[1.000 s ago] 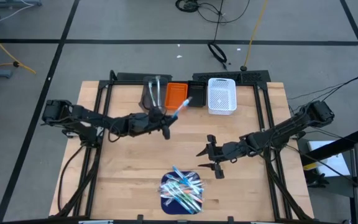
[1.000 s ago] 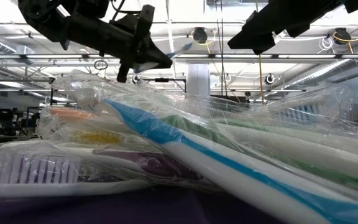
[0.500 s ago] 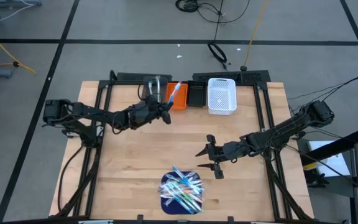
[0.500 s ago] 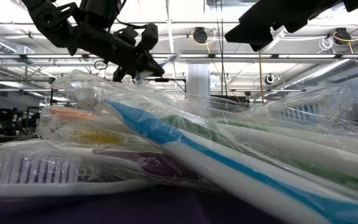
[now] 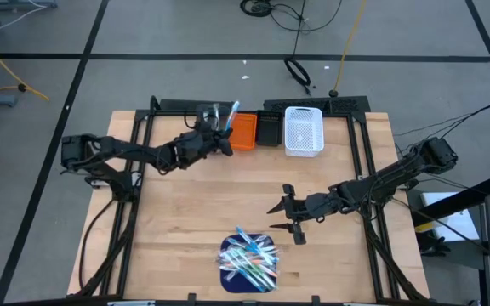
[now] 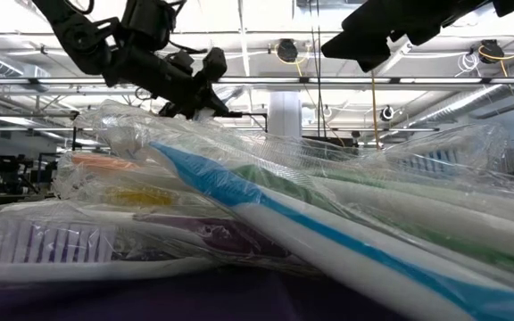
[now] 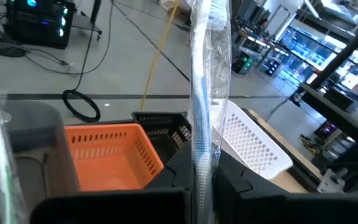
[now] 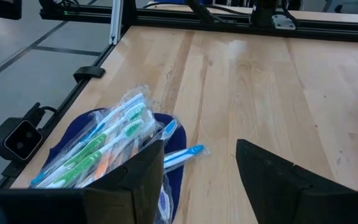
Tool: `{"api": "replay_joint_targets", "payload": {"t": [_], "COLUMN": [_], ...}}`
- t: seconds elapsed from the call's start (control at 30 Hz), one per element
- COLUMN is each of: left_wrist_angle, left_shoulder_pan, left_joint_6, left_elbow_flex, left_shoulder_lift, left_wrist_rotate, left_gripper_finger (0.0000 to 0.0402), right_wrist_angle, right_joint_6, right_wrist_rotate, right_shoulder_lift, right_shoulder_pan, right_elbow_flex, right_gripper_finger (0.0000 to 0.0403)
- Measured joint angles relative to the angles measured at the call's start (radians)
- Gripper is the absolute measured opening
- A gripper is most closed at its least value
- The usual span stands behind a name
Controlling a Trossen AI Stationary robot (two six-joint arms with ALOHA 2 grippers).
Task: Pick & Place Toothbrushes
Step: Put the blue toothbrush into the orange bin
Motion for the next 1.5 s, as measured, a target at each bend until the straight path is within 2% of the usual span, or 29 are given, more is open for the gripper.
{"api": "replay_joint_targets", "payload": {"t": [0.1, 0.2, 0.3, 0.47, 0.67, 0.87, 1.07, 1.3, 1.5], "left_wrist_angle": [-0.007, -0.002, -0.054, -0.205, -0.222, -0.223, -0.223, -0.22, -0.22], "left_shoulder_pan": [0.009, 0.021, 0.045, 0.092, 0.116, 0.121, 0.132, 0.14, 0.14], "left_joint_6": [0.001, 0.021, 0.053, 0.057, 0.042, 0.08, 0.075, 0.097, 0.095], "left_elbow_flex": [0.022, 0.086, 0.163, 0.271, 0.339, 0.372, 0.376, 0.375, 0.375], "left_shoulder_lift": [0.04, 0.117, 0.183, 0.251, 0.319, 0.365, 0.378, 0.381, 0.381], "left_wrist_rotate": [0.004, 0.012, 0.015, 0.015, 0.016, 0.007, -0.014, -0.014, -0.014], "left_gripper_finger": [0.0008, 0.0016, 0.0026, 0.0008, 0.0029, 0.0009, 0.0027, 0.0009, 0.0039], "right_wrist_angle": [0.004, 0.008, 0.008, 0.008, 0.007, 0.007, 0.007, 0.007, 0.007], "right_joint_6": [0.0, 0.0, 0.0, 0.006, -0.008, -0.016, -0.019, -0.019, -0.02], "right_wrist_rotate": [0.0, 0.0, -0.001, -0.002, 0.0, 0.0, 0.0, 0.0, 0.0], "right_shoulder_lift": [0.0, 0.0, 0.0, 0.0, 0.0, 0.0, 0.0, 0.0, 0.0], "right_shoulder_pan": [0.0, 0.0, 0.001, 0.013, 0.016, 0.015, 0.015, 0.015, 0.015], "right_elbow_flex": [0.0, 0.0, 0.0, 0.0, 0.0, 0.0, 0.0, 0.0, 0.0], "right_gripper_finger": [0.0192, 0.0192, 0.0192, 0.0192, 0.0192, 0.0192, 0.0192, 0.0192, 0.0192]}}
